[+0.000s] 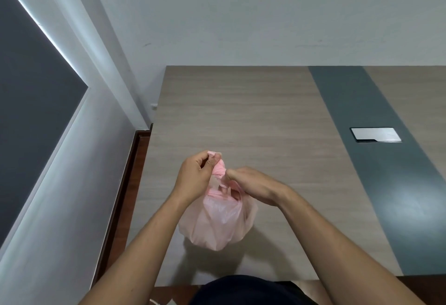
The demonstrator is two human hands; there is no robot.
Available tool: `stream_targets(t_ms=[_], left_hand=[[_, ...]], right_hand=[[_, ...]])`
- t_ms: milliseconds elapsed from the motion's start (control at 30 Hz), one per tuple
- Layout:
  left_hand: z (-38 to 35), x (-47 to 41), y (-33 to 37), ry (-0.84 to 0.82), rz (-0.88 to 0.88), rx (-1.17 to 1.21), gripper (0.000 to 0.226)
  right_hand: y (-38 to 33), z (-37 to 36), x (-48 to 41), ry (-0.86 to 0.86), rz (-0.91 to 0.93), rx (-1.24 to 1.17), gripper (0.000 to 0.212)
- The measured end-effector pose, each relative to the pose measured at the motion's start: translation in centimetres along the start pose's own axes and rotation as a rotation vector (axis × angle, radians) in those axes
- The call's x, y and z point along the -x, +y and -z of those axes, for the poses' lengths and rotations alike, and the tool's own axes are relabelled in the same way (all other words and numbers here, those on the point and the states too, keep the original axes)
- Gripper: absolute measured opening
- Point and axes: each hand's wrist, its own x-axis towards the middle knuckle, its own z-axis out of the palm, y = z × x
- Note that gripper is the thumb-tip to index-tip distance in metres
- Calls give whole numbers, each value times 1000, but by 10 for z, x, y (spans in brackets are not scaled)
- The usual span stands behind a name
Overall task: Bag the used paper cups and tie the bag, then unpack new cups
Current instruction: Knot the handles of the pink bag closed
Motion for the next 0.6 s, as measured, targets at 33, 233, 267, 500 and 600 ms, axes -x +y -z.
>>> stream_targets(t_ms=[33,233,267,500,600], left_hand=[[0,-1,0,-26,64,35,50],[1,-1,1,-154,373,323,44],[0,-1,1,-160,413,389,44],[1,-8,-6,-140,651,639,35],[1,-6,-2,-91,492,476,38]], right_hand=[[2,1,-1,10,-8,58,30],[28,3,-10,82,38,105,28],[31,3,-11,71,54,93,29],[43,-6,-21,331,268,195,10],[39,-5,-18,272,256,198,11]])
